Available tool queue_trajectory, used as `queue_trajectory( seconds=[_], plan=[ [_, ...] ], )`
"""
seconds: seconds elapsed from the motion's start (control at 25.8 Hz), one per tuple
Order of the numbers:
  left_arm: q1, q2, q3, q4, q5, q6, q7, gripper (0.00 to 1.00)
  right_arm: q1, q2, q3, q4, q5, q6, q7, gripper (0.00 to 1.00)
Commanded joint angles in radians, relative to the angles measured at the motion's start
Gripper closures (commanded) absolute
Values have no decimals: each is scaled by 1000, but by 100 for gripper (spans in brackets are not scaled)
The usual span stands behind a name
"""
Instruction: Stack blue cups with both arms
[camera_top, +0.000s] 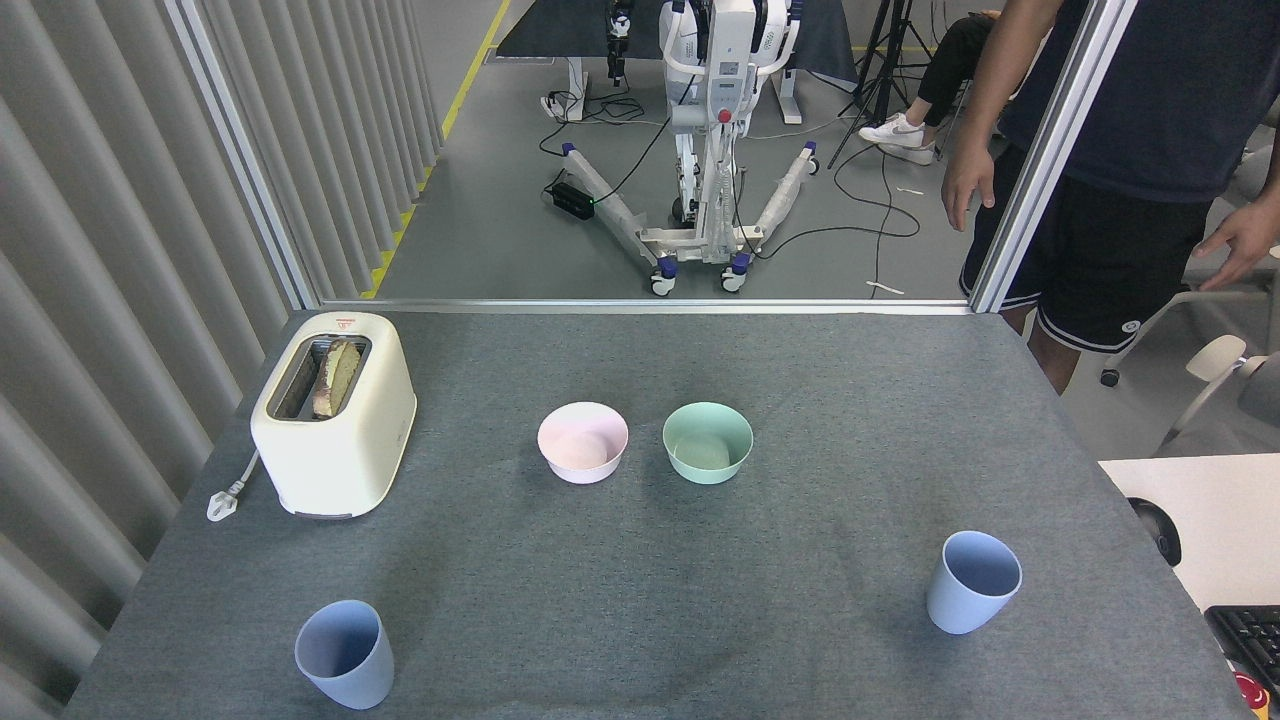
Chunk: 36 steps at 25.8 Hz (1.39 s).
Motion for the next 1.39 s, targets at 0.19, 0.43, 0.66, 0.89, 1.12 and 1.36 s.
queue_trajectory(
  seconds=[0.19, 0.43, 0.66, 0.89, 1.12, 1.36],
  plan=[
    [-4, -2, -1, 14, 15, -11, -3, 0, -2, 0, 3, 3, -2, 1, -1, 0],
    [-9, 2, 0, 18, 135, -24, 3, 0, -6, 2, 3, 15, -2, 0, -1, 0],
    [-50, 8, -30, 61, 133, -32, 5, 0, -8, 2, 3, 23, 0, 0, -1, 0],
    [-133, -1, -66, 138, 97, -12, 2, 0, -8, 0, 2, 26, 0, 1, -1, 0],
    [-188, -22, -92, 216, -11, 83, -49, 1, -8, 2, 2, 38, 0, 1, -1, 0],
    [-260, -24, -86, 288, -6, 88, -64, 1, -8, 2, 2, 43, 0, 1, -1, 0]
  ],
)
